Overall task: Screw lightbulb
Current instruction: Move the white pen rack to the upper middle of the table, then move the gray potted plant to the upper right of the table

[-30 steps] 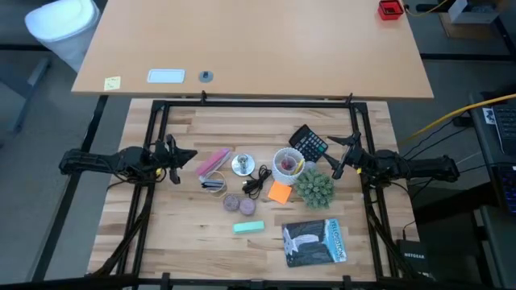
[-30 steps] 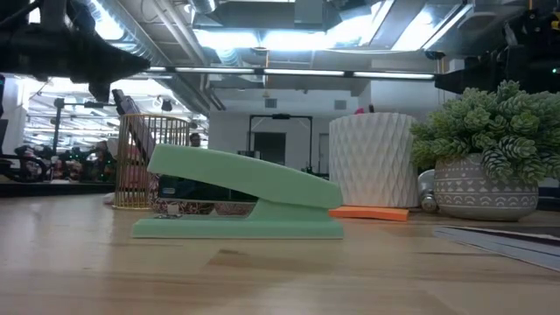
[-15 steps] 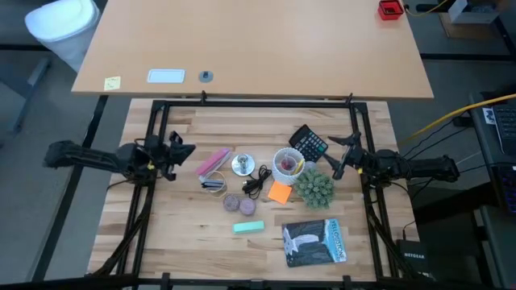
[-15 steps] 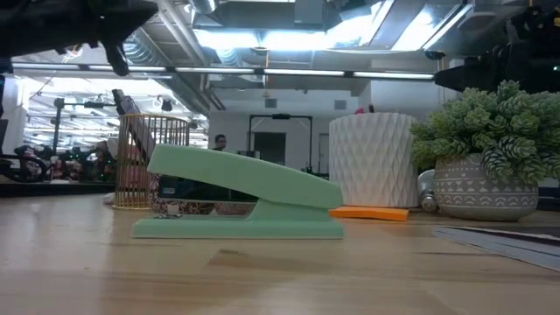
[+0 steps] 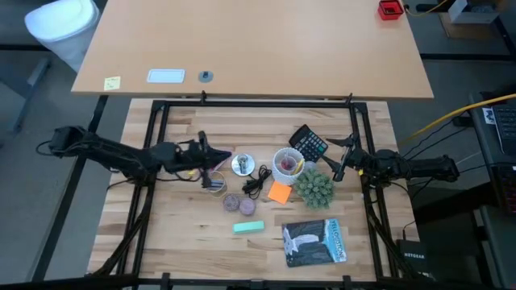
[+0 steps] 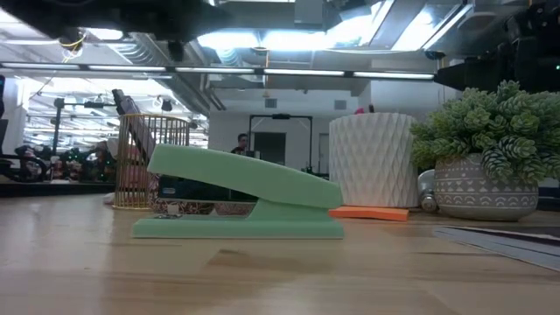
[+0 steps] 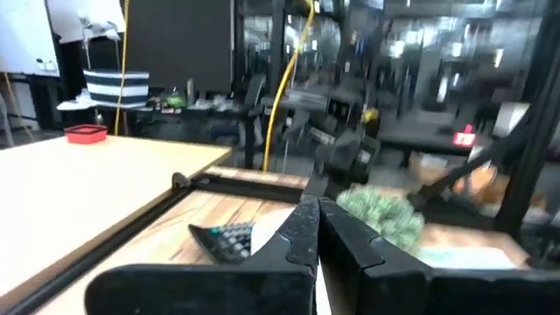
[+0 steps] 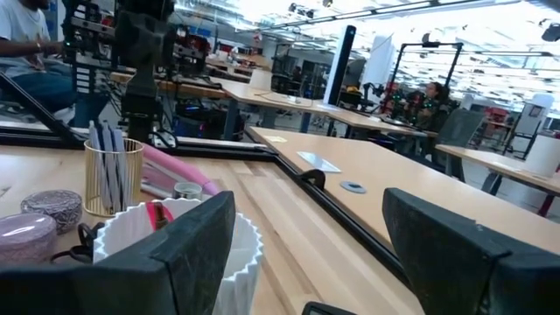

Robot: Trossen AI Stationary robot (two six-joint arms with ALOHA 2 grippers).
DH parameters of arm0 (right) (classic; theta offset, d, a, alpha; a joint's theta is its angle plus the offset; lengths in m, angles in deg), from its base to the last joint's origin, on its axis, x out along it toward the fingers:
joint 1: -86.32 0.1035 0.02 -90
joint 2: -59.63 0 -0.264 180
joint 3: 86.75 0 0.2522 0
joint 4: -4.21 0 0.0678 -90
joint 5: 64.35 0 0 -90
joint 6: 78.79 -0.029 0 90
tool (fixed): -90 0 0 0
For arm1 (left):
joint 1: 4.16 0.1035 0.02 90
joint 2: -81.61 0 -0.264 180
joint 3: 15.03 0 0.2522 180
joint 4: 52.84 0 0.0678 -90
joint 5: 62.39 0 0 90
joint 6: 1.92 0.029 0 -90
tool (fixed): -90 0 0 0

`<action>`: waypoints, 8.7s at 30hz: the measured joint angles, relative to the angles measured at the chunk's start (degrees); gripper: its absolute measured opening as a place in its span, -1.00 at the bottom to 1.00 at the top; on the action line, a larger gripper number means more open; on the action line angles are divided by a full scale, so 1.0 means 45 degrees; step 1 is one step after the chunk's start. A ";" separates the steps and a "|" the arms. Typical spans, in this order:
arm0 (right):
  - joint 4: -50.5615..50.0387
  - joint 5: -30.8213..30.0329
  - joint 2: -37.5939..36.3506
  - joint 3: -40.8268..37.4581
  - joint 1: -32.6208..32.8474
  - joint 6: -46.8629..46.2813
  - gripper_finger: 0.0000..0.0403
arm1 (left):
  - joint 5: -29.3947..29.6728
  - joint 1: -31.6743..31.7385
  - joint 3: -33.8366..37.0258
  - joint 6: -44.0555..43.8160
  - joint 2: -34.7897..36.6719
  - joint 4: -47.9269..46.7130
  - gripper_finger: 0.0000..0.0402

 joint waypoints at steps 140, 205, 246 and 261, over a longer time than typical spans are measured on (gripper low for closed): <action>-0.0523 0.2594 0.0005 0.0001 0.0004 -0.0138 0.47 | -0.1634 0.6333 -1.2166 0.6230 -0.9436 -1.5494 -0.97; 0.1723 0.6785 0.3171 0.1946 0.0010 -0.7738 0.47 | 0.1110 0.0228 -1.0675 -0.1569 -0.4213 -1.8904 -0.36; -1.3779 0.7694 1.6480 1.1618 -0.0003 -0.7616 -0.53 | 0.1117 -0.0011 -0.8482 -0.0752 -0.4218 -1.7565 -0.36; -1.7638 0.2690 1.6519 1.1570 -0.0088 -0.7563 -0.80 | 0.1122 0.0009 -0.8482 -0.0274 -0.4218 -1.7489 -0.36</action>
